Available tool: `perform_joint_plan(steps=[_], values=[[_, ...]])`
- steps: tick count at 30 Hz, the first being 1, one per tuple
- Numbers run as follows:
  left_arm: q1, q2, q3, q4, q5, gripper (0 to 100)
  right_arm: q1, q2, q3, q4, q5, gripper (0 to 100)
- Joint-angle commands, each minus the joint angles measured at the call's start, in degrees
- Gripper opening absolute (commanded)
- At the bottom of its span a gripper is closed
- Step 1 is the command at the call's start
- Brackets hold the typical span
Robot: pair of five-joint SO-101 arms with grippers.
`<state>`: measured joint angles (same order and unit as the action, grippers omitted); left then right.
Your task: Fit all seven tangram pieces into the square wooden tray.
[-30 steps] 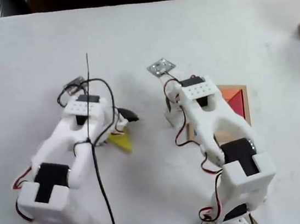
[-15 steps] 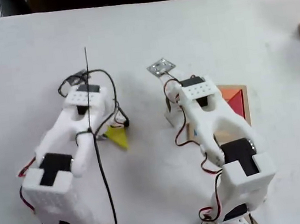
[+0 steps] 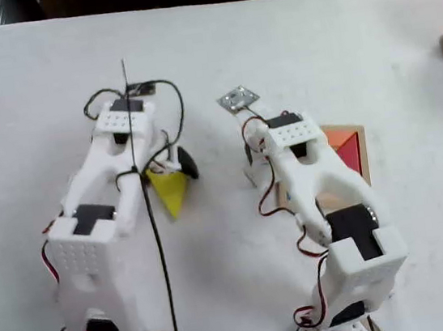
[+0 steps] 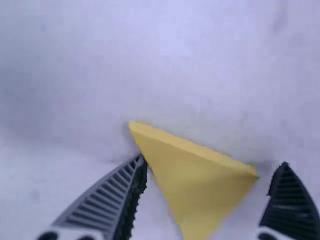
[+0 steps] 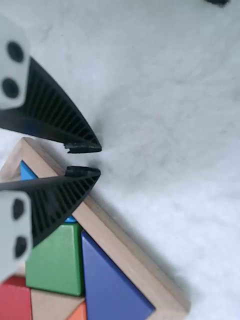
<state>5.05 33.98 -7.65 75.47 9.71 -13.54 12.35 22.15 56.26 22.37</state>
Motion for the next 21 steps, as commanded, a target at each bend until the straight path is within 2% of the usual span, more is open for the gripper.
perform_joint_plan(steps=[1,3,4,7,11,14,18,21], values=[[0.9,-0.1,-7.1,-1.6,-9.2,40,-0.3,-2.0,0.1,-0.5,0.8,6.3],[2.2,0.0,-7.9,-2.0,-15.9,40,-0.3,-2.0,0.1,-0.5,0.8,6.3],[2.9,0.0,-7.9,-2.6,-16.9,40,-0.3,-2.0,0.1,-0.5,0.8,6.3],[4.3,0.0,-7.7,-3.0,-13.3,40,-0.3,-2.0,0.1,-0.5,0.8,6.3],[2.9,-0.5,-7.9,-2.6,-8.8,40,-0.3,-2.0,0.1,-0.6,0.8,6.3],[1.3,-2.3,-9.1,1.0,-3.3,40,-0.3,-2.0,0.1,-0.6,0.9,6.3],[1.7,-7.6,-9.0,7.6,-2.5,40,-0.4,-2.0,0.1,-0.6,2.6,6.3],[2.8,-11.1,-3.0,6.2,-2.5,40,-0.4,-2.0,0.1,-0.6,2.8,6.3]])
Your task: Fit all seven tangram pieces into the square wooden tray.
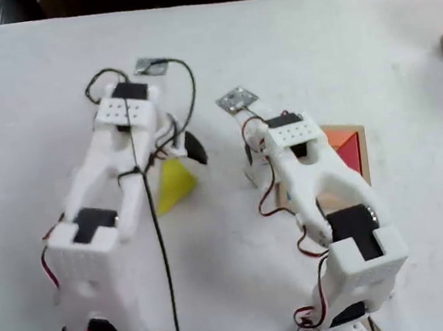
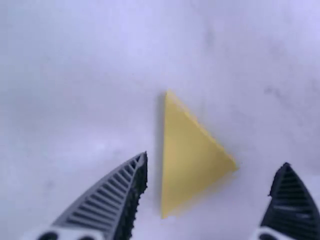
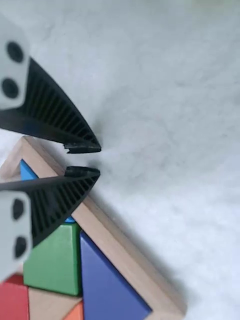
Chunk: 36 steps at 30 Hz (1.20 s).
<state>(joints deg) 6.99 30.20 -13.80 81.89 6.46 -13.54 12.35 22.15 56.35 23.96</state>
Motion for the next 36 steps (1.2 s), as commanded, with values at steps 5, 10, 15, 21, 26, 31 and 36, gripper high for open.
perform_joint_plan(steps=[5,10,15,21,26,31,36], values=[[4.3,-17.2,20.2,-10.9,0.4,40,-0.9,-2.0,0.1,-0.6,1.5,6.3],[4.1,-27.5,34.3,-21.4,0.8,40,-0.9,-2.0,0.1,-0.6,1.5,6.3],[4.2,-27.6,38.1,-26.2,0.8,40,-0.9,-2.0,0.1,-0.5,1.5,6.3],[5.1,-27.0,38.1,-26.3,0.8,40,-0.9,-2.0,0.1,-0.4,1.5,6.3],[5.1,-19.1,33.6,-25.3,0.9,40,-0.9,-2.0,0.2,-0.4,1.5,6.3],[4.7,-10.7,25.1,-19.6,0.9,40,-0.9,-2.0,0.2,-0.4,1.5,6.3],[4.2,-8.4,22.5,-17.5,0.8,40,-0.9,-2.0,0.2,-0.4,1.5,6.3]])
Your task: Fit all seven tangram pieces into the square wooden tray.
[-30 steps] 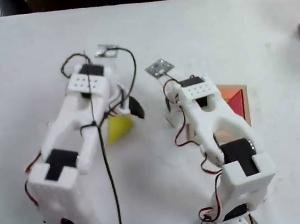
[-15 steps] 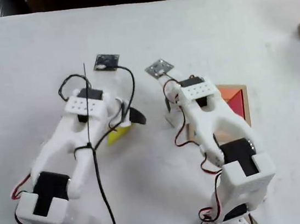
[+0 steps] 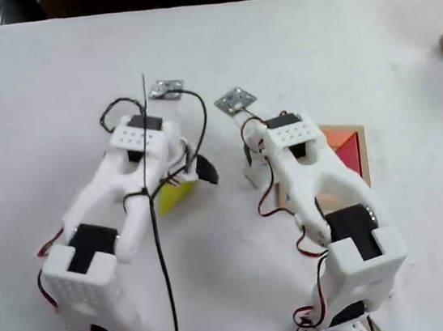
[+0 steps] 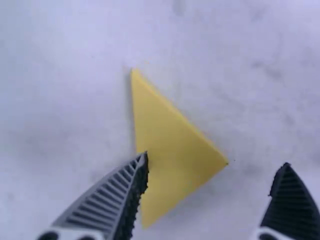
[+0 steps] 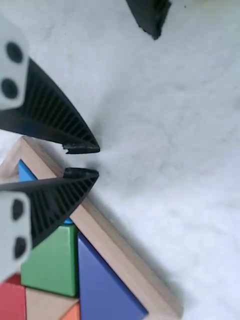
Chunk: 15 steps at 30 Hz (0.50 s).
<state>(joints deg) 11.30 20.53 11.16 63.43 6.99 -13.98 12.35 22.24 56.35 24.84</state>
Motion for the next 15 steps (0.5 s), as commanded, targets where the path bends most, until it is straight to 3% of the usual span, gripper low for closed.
perform_joint_plan(steps=[1,15], values=[[-0.6,1.3,-2.2,0.7,0.3,40,-0.5,-2.0,0.1,-0.4,0.6,6.3],[-2.6,1.7,-1.2,0.6,0.3,40,-0.5,-2.0,0.1,-0.3,0.6,6.3]])
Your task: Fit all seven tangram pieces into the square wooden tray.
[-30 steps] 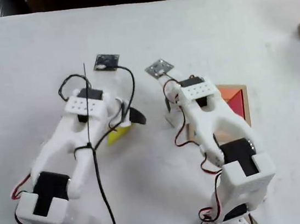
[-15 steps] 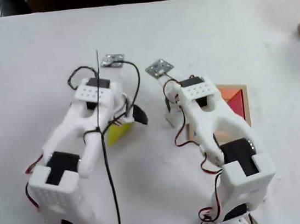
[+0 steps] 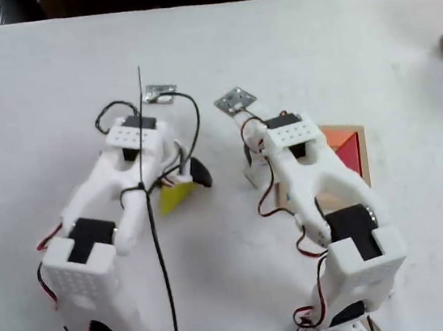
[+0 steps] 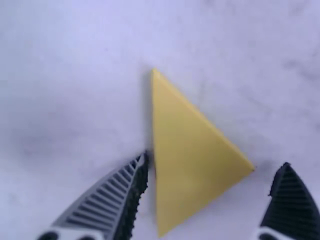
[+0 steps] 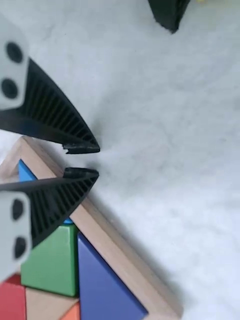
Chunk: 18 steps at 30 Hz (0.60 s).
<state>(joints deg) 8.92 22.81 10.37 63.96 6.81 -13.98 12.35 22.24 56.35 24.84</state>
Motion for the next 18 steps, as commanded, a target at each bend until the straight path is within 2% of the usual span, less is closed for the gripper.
perform_joint_plan(steps=[1,6,13,18], values=[[-0.2,-0.6,-0.5,0.1,0.4,40,-0.5,-2.0,0.1,-0.4,0.6,6.3],[-0.1,-0.6,-0.2,-1.7,0.4,37,-0.5,-2.0,0.1,-0.4,0.6,6.3],[0.8,-0.5,-0.2,-3.2,-1.6,11,-0.4,-2.0,0.1,-0.5,0.5,6.3],[0.8,-0.5,-0.2,-3.2,-2.8,9,-0.4,-2.0,0.1,-0.5,0.5,6.3]])
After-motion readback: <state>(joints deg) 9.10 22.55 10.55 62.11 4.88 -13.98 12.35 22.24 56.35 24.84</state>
